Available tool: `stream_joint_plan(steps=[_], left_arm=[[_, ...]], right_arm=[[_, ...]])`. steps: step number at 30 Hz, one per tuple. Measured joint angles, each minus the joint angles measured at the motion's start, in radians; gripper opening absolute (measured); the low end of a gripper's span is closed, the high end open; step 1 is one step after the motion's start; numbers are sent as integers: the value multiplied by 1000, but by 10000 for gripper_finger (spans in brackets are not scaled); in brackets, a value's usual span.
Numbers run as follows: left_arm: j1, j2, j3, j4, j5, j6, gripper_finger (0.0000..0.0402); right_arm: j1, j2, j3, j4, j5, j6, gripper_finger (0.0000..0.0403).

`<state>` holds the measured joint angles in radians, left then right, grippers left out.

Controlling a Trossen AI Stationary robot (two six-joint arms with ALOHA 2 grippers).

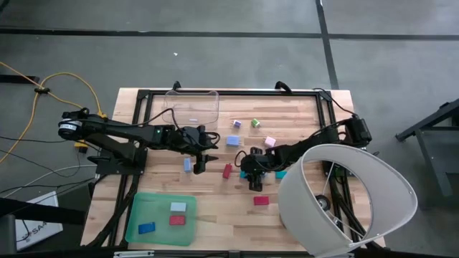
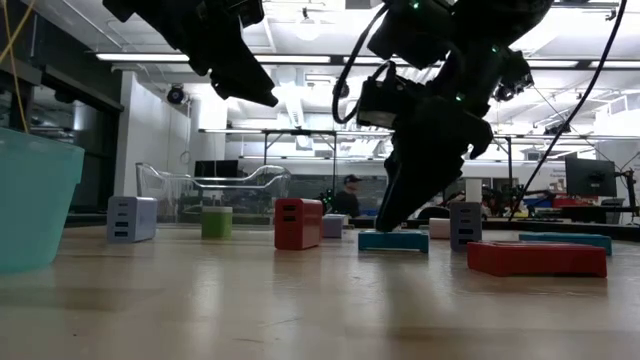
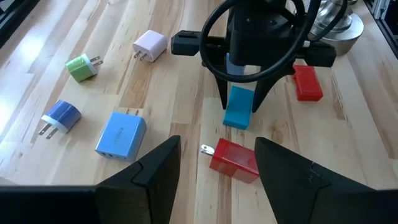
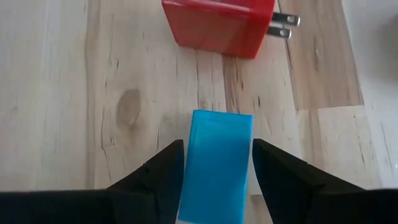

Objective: Pick & Place Office items
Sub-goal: Put the left light blue digital clock into the green bin

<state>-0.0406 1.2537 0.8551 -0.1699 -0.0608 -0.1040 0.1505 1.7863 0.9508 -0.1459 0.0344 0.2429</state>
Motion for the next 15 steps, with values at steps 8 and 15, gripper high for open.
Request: stream_joint_plan(steps=[8, 15], left_arm=[[0, 0, 0, 0, 0, 0, 200], [0, 0, 0, 0, 0, 0, 200]], right_arm=[[0, 1, 0, -9, 0, 19, 178], [3, 34, 0, -12, 11, 24, 178]])
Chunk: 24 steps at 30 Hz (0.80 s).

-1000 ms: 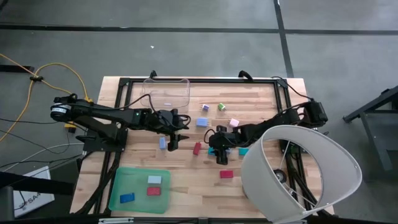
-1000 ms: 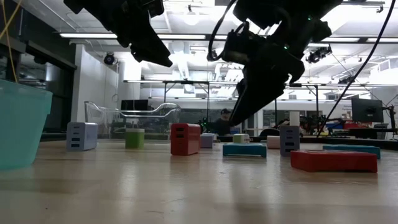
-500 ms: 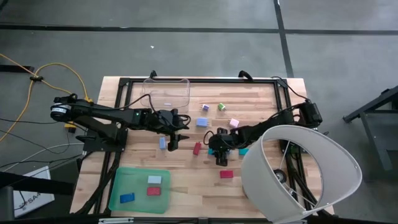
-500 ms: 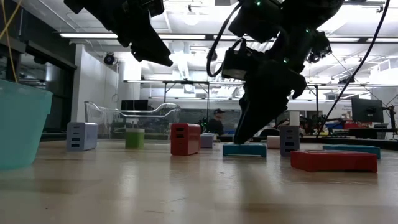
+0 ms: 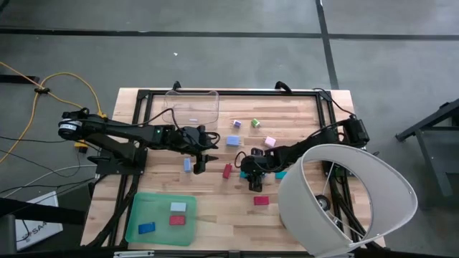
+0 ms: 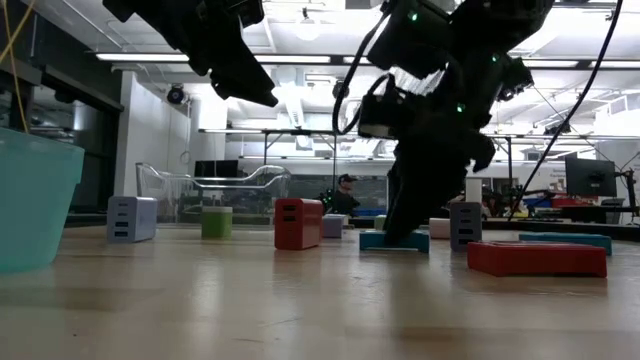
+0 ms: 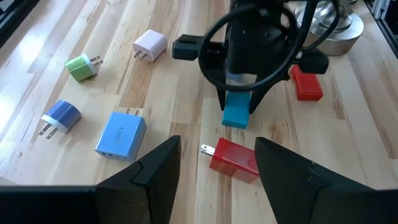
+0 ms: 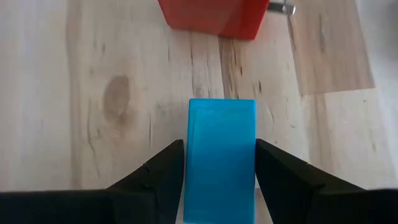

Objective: Pick & Place Office items
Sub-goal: Put the left light blue digital clock into the green bin

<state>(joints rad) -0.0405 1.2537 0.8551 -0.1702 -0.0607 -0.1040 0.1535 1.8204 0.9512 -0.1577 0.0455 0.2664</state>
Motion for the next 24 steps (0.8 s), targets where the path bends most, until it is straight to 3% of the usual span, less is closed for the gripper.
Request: stream_joint_plan(steps=[24], left_arm=[[0, 0, 0, 3, 0, 0, 200]], right_arm=[[0, 2, 0, 6, 4, 0, 155]])
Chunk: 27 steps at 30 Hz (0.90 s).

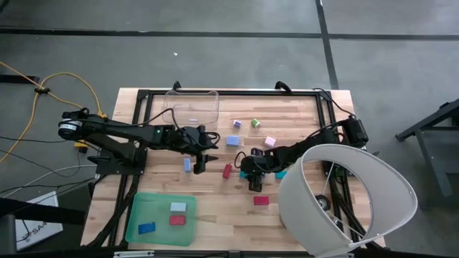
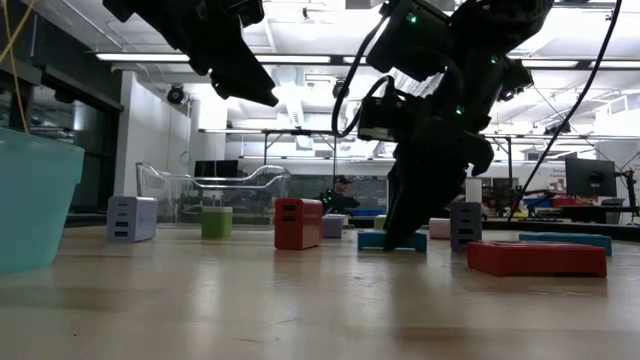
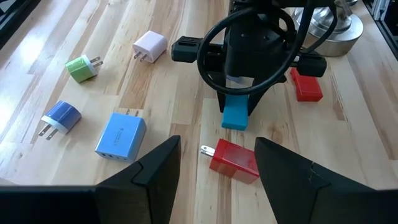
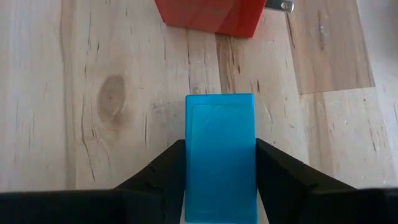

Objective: Pick & Place Office items
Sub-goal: Put the left light blue digital clock into the green bin

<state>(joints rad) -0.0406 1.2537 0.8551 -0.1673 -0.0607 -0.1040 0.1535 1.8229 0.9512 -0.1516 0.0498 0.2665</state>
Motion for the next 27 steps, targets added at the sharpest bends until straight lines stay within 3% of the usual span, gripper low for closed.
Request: stream_joint_plan(steps=[27], left_arm=[[0, 0, 0, 1, 0, 0, 200]], right_arm=[[0, -18, 0, 18, -34, -8, 147]])
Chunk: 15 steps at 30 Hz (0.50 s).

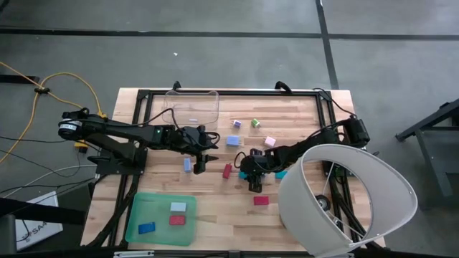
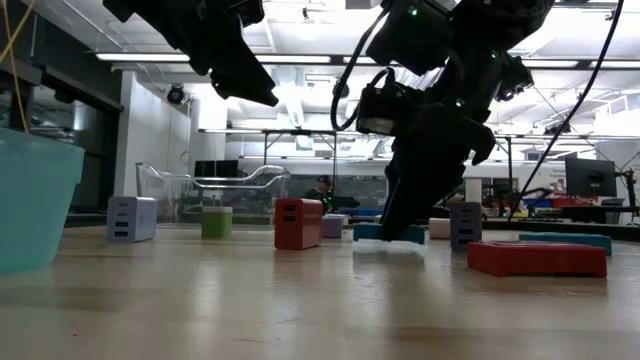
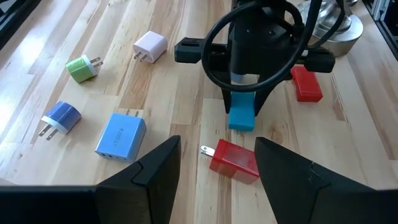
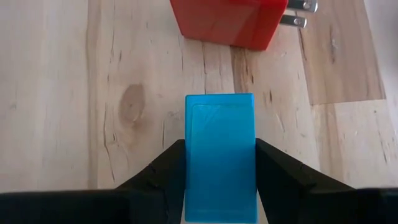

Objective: Pick & Place Office items
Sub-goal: Put the left light blue digital clock into the green bin

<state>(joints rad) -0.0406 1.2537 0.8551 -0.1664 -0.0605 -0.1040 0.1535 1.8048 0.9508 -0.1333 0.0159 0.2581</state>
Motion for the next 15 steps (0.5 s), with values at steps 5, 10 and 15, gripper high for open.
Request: stream_joint_plan(steps=[5, 10, 15], left_arm=[[0, 0, 0, 7, 0, 0, 200], [0, 0, 0, 12, 0, 0, 200], [0, 0, 0, 19, 0, 0, 200]], right_arm=[[0, -43, 0, 0, -18, -12, 147], [-2, -108, 7, 7, -16, -47, 147], [-23, -130, 74, 2, -18, -64, 147]])
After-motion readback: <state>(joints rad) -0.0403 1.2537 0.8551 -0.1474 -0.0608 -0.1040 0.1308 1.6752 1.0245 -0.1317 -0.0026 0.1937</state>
